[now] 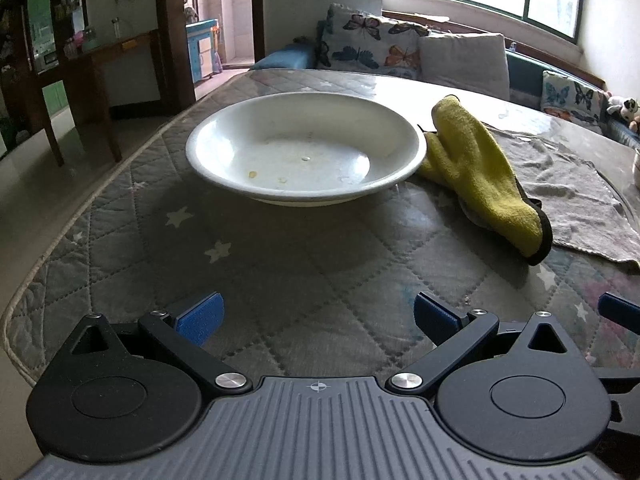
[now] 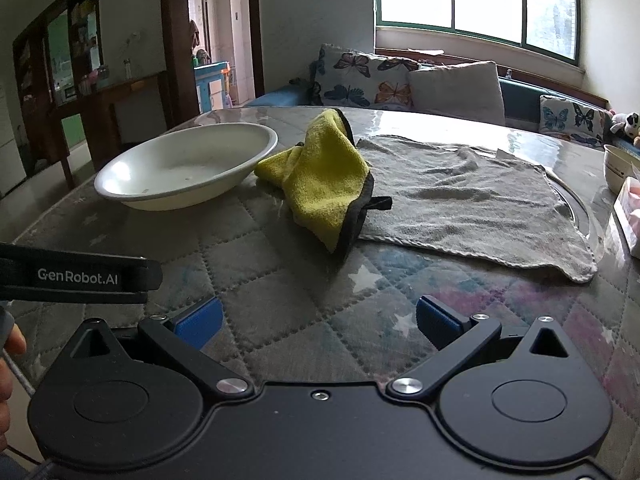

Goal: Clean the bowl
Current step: 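Move the right tool toward the yellow cloth beside the bowl, then grasp the yellow cloth with the right tool while the left tool approaches the bowl rim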

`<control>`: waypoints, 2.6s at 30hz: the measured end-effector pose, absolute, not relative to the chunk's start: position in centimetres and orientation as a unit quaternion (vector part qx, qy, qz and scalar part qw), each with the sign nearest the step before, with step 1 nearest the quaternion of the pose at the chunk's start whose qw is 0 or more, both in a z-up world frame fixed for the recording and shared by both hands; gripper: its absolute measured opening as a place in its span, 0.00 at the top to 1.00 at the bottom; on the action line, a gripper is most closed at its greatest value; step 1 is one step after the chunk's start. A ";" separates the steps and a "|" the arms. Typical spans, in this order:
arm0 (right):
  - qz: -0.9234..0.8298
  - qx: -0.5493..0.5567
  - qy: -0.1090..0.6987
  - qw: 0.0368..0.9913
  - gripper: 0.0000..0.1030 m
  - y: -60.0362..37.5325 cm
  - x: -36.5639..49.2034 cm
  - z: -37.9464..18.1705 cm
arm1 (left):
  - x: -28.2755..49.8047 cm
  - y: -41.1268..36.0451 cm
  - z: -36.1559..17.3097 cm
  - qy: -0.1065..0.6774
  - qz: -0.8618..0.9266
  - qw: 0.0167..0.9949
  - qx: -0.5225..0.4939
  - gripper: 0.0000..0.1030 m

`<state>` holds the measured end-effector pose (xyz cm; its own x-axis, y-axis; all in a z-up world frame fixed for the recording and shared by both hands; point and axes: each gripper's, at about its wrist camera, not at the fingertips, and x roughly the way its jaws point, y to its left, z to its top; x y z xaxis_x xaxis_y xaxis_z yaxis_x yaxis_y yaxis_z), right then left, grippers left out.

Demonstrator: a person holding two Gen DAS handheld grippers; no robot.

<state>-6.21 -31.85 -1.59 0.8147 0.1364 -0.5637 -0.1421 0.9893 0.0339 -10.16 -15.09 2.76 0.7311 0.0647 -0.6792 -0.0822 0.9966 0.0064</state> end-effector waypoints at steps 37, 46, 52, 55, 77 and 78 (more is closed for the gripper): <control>0.084 0.000 0.314 0.946 0.00 -32.1 -3.3 -1.4 | -6.7 -16.3 3.2 0.384 0.037 0.923 0.013 0.00; 0.082 -0.001 0.312 0.947 0.00 -32.1 -2.8 -1.2 | -6.1 -15.9 3.5 0.383 0.038 0.923 0.010 0.00; 0.083 -0.006 0.309 0.948 0.00 -32.1 -2.5 -1.0 | -5.8 -15.6 3.8 0.378 0.038 0.925 0.008 0.00; 0.084 -0.009 0.307 0.948 0.00 -32.1 -2.3 -0.9 | -5.6 -15.4 4.0 0.378 0.038 0.925 0.007 0.00; 0.114 -0.035 0.291 0.949 0.06 -32.4 0.8 1.5 | -5.7 -14.0 5.9 0.356 0.040 0.934 0.005 0.00; 0.116 -0.038 0.291 0.949 0.07 -32.3 1.2 1.5 | -5.6 -13.9 6.0 0.356 0.040 0.933 0.006 0.00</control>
<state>1.17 -32.35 1.54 0.8037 0.1985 -0.5610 -0.2425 0.9701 -0.0042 -5.64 -13.89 5.97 0.7428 0.0797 -0.6647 -0.0713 0.9967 0.0397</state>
